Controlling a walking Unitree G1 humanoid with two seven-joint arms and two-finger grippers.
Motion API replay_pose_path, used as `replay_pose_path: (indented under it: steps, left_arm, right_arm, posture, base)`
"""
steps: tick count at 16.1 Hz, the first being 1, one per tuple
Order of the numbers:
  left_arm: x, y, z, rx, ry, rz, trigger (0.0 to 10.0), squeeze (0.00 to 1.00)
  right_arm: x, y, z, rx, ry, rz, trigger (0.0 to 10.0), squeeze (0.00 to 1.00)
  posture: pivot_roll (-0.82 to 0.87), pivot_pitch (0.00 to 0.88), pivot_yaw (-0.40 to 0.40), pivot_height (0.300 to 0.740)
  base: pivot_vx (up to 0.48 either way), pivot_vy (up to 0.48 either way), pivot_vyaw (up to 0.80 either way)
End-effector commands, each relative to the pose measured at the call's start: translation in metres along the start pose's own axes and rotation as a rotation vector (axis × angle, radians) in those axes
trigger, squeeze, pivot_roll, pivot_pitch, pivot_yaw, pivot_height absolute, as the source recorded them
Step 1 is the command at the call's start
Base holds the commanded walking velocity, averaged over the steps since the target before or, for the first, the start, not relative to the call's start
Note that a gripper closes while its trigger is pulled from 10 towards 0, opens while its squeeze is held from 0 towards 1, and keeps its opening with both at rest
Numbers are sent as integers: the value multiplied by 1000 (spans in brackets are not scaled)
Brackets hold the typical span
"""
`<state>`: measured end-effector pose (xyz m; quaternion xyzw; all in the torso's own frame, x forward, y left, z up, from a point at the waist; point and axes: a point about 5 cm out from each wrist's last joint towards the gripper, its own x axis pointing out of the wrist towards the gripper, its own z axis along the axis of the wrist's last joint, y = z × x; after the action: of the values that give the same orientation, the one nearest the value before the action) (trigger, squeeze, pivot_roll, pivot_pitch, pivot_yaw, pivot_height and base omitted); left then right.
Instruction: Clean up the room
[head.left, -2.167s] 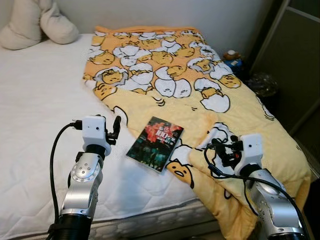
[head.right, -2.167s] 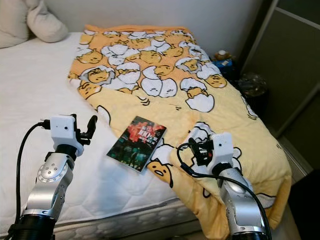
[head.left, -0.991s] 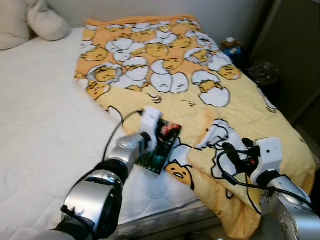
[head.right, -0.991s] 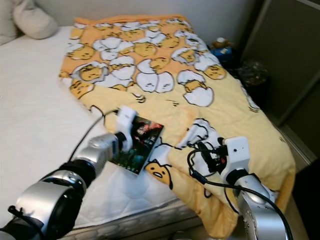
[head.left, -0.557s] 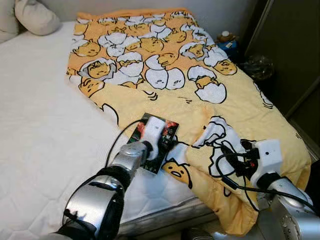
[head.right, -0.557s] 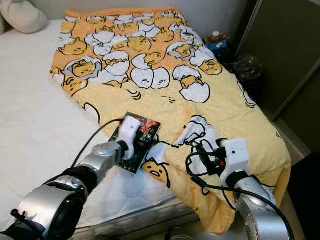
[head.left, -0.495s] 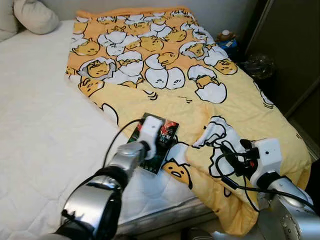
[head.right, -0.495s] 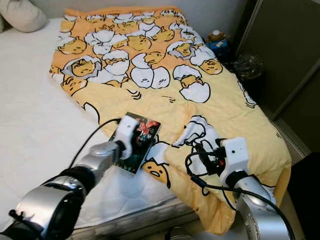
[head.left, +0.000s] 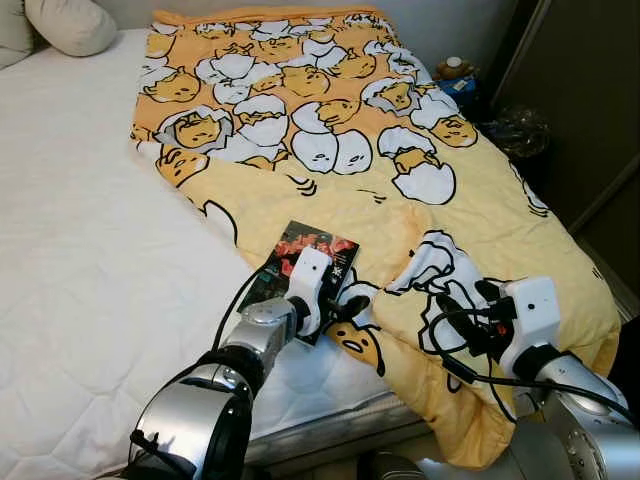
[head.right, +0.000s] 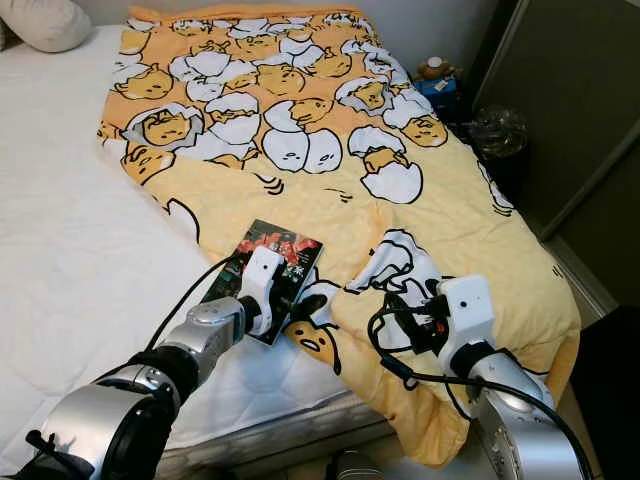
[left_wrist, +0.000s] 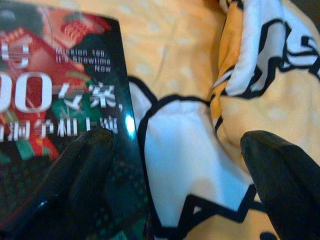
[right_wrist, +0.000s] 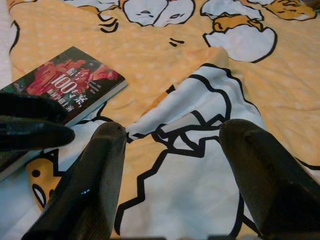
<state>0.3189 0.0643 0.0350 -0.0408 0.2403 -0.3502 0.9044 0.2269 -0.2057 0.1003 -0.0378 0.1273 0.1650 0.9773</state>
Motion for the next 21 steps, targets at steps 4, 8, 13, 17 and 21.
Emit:
replay_pose_path:
  steps: [4, 8, 13, 17, 21]
  left_arm:
    - [-7, 14, 2, -1, -29, 74, 10000, 1000]
    - [-25, 42, 18, -6, -197, 252, 10000, 0]
    - [-57, 81, 43, 95, -315, 541, 10000, 0]
    - [-74, 85, 33, 214, -322, 513, 10000, 0]
    - [-90, 93, 15, 169, -321, 626, 10000, 0]
  right_arm:
    - [4, 0, 7, -3, -33, 18, 10000, 0]
    - [17, -4, 12, 42, -103, -27, 10000, 0]
    - [34, 5, 14, 69, -155, -29, 10000, 0]
    - [39, 6, 8, 65, -139, -60, 10000, 0]
    - [39, 6, 7, 100, -150, -105, 10000, 0]
  posture:
    - [-280, 49, 22, 740]
    - [-211, 14, 67, 740]
    - [-144, 0, 91, 740]
    - [-116, 0, 72, 740]
    - [-111, 0, 59, 740]
  base:
    - [0, 0, 0]
    - [0, 0, 0]
    - [0, 0, 0]
    - [0, 0, 0]
    - [0, 0, 0]
